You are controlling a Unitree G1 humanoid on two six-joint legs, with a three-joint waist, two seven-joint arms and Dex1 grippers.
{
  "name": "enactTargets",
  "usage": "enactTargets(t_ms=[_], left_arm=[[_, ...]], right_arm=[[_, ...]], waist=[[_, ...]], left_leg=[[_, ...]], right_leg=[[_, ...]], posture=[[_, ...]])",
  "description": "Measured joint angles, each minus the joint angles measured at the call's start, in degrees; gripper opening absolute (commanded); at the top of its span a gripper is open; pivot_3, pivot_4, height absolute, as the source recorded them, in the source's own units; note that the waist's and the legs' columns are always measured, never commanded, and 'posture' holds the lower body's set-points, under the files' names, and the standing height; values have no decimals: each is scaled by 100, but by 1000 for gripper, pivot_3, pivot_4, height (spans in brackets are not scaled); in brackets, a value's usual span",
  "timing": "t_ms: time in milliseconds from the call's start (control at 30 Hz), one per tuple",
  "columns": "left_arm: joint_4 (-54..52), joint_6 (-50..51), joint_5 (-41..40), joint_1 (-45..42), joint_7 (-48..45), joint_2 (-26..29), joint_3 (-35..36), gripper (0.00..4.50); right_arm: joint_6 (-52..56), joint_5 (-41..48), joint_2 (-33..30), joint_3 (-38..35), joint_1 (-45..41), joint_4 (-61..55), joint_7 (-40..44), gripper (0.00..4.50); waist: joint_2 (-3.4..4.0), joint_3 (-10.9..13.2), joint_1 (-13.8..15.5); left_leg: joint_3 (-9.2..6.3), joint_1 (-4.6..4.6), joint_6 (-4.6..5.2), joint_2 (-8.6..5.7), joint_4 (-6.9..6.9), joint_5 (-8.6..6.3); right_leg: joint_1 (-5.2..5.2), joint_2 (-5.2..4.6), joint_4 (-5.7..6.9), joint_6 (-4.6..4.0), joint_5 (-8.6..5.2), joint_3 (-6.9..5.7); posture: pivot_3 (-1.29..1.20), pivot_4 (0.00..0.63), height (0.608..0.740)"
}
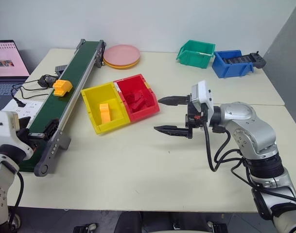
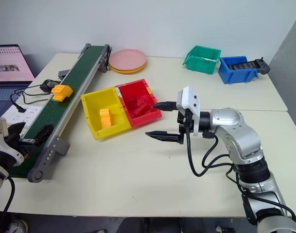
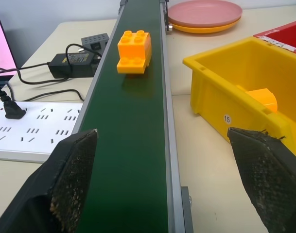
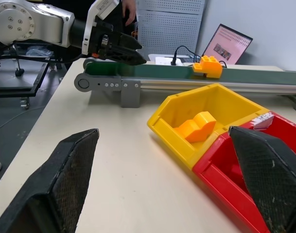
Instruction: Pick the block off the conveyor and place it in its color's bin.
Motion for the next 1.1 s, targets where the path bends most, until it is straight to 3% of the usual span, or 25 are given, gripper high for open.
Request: enactTargets(t_ms=[667, 800, 1100], left_arm=[[507, 507, 4, -81, -120, 268, 3, 4435], [661, 597, 19, -112, -117, 286, 3, 3827], [778, 770, 153, -99, 6, 323, 3, 2007]], right_arm=[[88, 222, -370, 203, 42, -388, 591, 4500], [101, 232, -382, 234, 49, -406, 596, 4500], [163, 251, -418, 234, 48, -476, 591, 4500]], waist=[[0, 0, -31], [0, 0, -41], [0, 0, -48]], left_leg=[[-2, 1, 0, 0, -1, 0], [-2, 0, 0, 0, -1, 0], [-2, 0, 0, 0, -1, 0]], right_leg=[[-1, -1, 0, 0, 0, -2], [-1, -2, -1, 0, 0, -1], [-1, -3, -1, 0, 0, -2]], posture=[[0, 150, 740], [0, 150, 740], [0, 150, 740]])
